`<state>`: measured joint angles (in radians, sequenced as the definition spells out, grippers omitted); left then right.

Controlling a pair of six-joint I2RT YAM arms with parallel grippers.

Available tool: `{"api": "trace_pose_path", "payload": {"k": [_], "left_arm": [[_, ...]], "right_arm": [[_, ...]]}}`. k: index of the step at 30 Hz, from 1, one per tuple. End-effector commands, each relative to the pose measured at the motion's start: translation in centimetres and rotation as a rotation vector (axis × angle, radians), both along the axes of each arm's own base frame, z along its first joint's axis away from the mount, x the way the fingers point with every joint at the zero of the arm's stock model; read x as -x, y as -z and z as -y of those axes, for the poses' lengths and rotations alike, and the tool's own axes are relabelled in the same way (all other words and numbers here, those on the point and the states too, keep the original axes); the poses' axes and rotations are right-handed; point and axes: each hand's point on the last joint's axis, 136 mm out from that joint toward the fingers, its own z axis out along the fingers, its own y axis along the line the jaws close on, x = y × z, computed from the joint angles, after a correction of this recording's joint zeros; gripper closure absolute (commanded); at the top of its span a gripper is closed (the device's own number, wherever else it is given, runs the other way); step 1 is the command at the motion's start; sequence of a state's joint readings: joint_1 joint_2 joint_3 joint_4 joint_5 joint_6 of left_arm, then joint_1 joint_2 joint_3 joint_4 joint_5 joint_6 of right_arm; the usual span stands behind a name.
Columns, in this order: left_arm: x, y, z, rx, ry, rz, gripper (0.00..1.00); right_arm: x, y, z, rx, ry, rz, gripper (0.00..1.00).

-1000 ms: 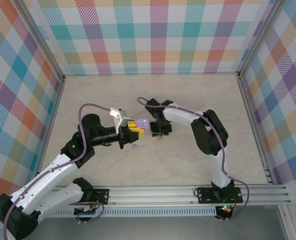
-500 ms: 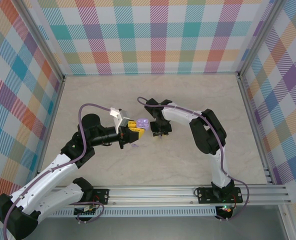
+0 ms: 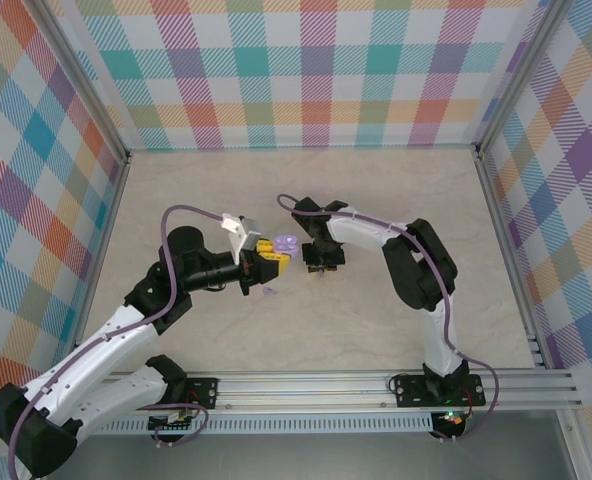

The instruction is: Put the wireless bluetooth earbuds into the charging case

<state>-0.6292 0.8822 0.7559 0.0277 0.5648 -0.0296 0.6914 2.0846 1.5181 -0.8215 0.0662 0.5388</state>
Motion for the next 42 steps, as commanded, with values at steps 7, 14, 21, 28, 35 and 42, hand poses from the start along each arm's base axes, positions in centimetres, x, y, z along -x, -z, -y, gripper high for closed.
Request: {"api": "trace_pose_path", "payload": {"k": [7,14,21,28,35,42], "left_arm": [[-2.8,1.4,-0.1,-0.015,-0.106,-0.069,1.00],[-5.1,4.0,-0.4,-0.043,-0.186,-0.163,1.00],[-6.6,6.1,-0.2,-0.048,-0.212,-0.220,1.00],[-7.5,7.7,0.0,-0.056,-0.232,-0.266,1.00],[-8.0,9.2,-0.1,-0.076,-0.248,-0.303,1.00],[-8.2,10.1,0.3,-0.085,-0.240,-0.329,1.00]], "right_arm": [[-0.2,-0.9,2.5,-0.095,0.060,0.009,0.75],[-0.4,-2.2,4.1,-0.189,0.100,0.046,0.76],[-0.4,-4.4,4.6,-0.287,0.104,0.108,0.76],[-0.3,-6.6,4.2,-0.359,0.078,0.165,0.76],[-0.2,-8.9,3.7,-0.433,0.039,0.232,0.76],[0.1,-11.5,3.2,-0.502,-0.013,0.308,0.76]]}}
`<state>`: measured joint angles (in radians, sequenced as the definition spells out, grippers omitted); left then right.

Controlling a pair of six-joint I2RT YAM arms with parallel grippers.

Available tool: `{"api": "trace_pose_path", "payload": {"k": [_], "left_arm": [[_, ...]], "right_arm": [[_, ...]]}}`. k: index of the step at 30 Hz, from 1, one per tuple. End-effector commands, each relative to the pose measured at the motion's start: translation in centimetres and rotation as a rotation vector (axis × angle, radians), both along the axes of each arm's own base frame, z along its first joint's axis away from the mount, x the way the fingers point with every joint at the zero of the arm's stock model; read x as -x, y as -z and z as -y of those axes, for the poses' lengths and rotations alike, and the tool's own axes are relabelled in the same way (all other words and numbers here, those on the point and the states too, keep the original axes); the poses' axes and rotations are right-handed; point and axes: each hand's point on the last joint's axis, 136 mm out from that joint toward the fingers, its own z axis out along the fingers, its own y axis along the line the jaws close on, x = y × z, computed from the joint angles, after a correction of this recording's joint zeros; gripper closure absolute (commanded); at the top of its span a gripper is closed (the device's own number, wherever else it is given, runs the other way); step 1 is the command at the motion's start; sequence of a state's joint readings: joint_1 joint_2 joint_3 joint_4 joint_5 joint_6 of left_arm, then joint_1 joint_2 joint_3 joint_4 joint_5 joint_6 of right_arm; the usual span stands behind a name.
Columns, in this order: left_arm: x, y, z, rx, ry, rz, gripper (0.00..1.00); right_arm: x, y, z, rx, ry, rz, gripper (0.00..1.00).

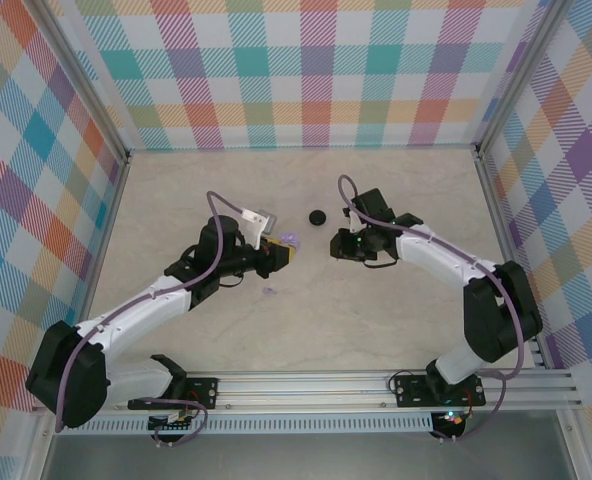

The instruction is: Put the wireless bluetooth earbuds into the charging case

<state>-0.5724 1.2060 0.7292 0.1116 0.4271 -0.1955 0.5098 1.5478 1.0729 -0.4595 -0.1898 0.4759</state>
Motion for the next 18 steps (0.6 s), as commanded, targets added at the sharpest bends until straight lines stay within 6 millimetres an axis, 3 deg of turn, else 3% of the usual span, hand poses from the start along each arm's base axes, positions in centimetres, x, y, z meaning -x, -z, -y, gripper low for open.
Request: {"api": "trace_pose_path", "payload": {"k": [1,18], "left_arm": [[-0.6,-0.3,0.0,0.027,-0.011,0.010,1.00],[-0.8,0.5,1.2,0.051,0.039,-0.024,1.00]], "right_arm": [[-0.1,-2.3,-0.6,-0.060,-0.047,0.082,0.76],[1.2,-9.8,-1.7,-0.218,-0.148,0.275,0.75]]}}
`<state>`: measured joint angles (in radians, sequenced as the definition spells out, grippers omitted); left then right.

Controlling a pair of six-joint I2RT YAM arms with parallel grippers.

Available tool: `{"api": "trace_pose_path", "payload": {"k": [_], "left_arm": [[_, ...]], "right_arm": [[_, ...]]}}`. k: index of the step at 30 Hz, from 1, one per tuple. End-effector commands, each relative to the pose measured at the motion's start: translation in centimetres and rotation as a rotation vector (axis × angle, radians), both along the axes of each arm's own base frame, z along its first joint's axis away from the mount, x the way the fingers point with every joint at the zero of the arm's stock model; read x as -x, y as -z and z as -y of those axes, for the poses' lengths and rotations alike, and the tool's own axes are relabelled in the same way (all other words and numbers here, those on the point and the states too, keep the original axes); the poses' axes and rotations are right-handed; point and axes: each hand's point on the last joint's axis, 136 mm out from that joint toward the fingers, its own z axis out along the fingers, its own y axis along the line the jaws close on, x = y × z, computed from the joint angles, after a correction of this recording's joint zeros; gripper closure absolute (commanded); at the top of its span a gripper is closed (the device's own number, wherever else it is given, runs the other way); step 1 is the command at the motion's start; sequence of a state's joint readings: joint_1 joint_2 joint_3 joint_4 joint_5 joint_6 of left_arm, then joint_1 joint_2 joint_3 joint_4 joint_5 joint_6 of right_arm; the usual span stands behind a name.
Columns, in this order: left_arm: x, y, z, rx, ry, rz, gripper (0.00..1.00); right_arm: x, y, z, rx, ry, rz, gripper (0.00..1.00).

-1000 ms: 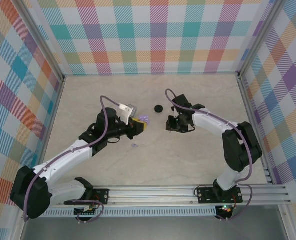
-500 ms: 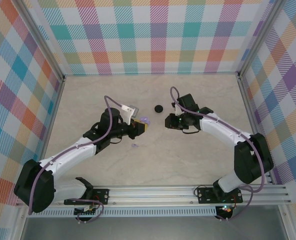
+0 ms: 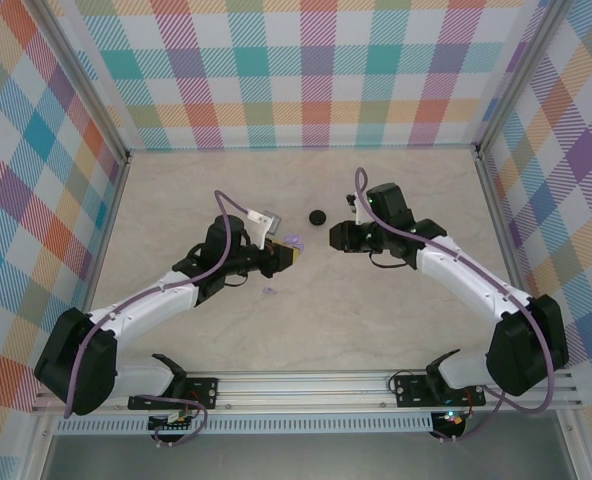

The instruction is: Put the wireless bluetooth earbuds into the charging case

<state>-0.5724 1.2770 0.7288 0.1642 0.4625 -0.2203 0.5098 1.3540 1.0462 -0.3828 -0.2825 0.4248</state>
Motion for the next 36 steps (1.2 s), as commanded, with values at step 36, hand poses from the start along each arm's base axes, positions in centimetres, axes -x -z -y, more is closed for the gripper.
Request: {"api": "trace_pose_path", "payload": {"k": [36], "left_arm": [[2.4,-4.2,2.0,0.088,0.178,0.369,1.00]], "right_arm": [[2.7,-9.1,-5.7,-0.210,-0.150,0.258,0.74]]}}
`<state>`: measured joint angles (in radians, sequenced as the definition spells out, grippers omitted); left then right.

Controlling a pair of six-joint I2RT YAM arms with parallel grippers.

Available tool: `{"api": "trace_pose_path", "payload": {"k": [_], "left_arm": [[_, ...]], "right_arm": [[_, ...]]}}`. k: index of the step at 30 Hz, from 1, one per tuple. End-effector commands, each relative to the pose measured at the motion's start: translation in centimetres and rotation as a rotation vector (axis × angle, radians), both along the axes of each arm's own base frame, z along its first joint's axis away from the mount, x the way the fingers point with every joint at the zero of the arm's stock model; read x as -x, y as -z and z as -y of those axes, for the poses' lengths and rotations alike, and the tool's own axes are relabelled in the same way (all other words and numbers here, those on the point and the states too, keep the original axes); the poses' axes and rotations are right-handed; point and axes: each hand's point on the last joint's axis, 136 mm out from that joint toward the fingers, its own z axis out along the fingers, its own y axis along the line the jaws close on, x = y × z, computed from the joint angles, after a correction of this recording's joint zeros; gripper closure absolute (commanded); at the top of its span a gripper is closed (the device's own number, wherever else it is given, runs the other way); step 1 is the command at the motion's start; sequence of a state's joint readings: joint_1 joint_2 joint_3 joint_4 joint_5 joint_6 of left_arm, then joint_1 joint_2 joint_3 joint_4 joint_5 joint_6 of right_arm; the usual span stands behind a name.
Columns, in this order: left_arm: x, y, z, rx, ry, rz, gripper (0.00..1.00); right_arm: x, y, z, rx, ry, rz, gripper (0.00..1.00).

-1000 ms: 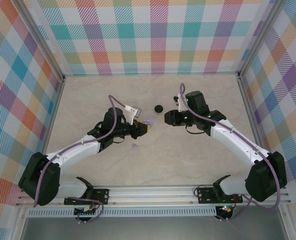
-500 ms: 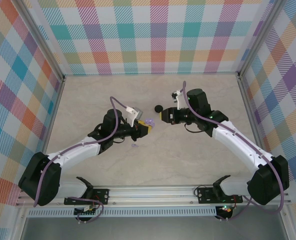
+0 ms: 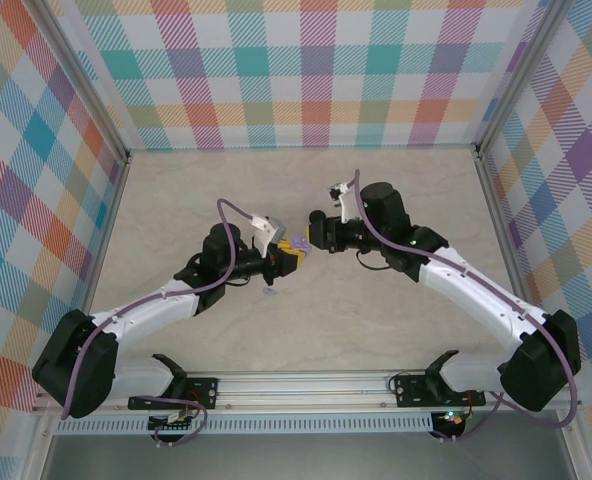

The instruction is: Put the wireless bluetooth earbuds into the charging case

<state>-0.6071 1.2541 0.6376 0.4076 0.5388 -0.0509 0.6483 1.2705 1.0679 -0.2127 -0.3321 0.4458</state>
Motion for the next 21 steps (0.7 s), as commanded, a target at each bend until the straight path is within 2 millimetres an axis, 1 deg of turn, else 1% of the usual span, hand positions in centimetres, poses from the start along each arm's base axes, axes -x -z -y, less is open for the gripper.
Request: {"api": "trace_pose_path", "payload": {"k": [1,10,21], "left_arm": [[0.6,-2.2,0.2,0.042,0.022,0.094,1.00],[0.8,-3.2,0.3,0.065,0.017,0.091,1.00],[0.5,-3.5,0.6,0.086,0.003,0.055,1.00]], "right_arm": [[-0.3,-1.6,-0.4,-0.030,0.019,0.056,0.74],[-0.6,-1.2,-0.5,0.015,0.062,0.085,0.75],[-0.6,-1.0,-0.8,0.024,0.062,0.090,0.75]]}}
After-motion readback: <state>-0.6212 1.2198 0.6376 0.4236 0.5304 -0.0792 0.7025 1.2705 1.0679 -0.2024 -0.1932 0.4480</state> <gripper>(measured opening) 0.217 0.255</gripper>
